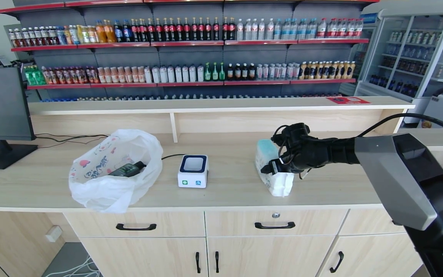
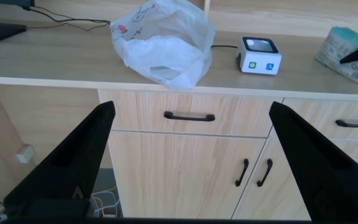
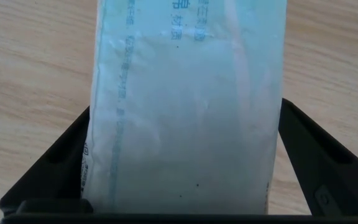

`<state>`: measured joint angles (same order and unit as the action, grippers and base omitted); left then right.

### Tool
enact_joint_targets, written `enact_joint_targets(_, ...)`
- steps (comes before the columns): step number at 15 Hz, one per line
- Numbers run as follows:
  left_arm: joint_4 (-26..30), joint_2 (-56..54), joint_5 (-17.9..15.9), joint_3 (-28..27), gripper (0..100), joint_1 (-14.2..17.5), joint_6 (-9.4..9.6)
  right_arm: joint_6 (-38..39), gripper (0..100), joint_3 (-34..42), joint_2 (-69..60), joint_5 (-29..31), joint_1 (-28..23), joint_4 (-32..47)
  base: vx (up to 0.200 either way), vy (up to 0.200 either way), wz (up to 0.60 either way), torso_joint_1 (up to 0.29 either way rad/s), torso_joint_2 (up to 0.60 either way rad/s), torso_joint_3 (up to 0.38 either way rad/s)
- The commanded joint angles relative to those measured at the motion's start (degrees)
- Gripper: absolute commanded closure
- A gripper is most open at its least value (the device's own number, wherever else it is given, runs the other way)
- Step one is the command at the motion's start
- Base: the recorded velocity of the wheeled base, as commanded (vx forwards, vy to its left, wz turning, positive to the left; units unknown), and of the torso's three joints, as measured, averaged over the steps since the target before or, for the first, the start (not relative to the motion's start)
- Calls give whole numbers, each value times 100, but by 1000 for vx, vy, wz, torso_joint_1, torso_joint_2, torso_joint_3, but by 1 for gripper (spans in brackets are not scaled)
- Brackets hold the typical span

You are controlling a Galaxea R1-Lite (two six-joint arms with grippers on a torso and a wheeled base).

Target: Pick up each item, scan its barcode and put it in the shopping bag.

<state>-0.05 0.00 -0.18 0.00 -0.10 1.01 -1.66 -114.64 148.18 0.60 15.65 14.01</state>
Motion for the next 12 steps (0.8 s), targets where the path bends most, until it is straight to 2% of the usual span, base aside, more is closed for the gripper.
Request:
enact_joint_targets(1,-4,0,1,0,0,1,13,34,0,5,229,116,8,58,0,0,0,0,0,0)
enact_joint_targets(4,5,0,-8,0,0,1,13,8,0,5,256,107,8,67,0,0,0,0,0,0)
enact_joint_targets(5,-13,0,1,0,0,1,13,8,100,5,264,107,8,67,0,0,0,0,0,0)
enact_joint_targets(12,-13,0,1,0,0,1,13,43,100,5,97,72,8,49,0,0,0,0,0,0)
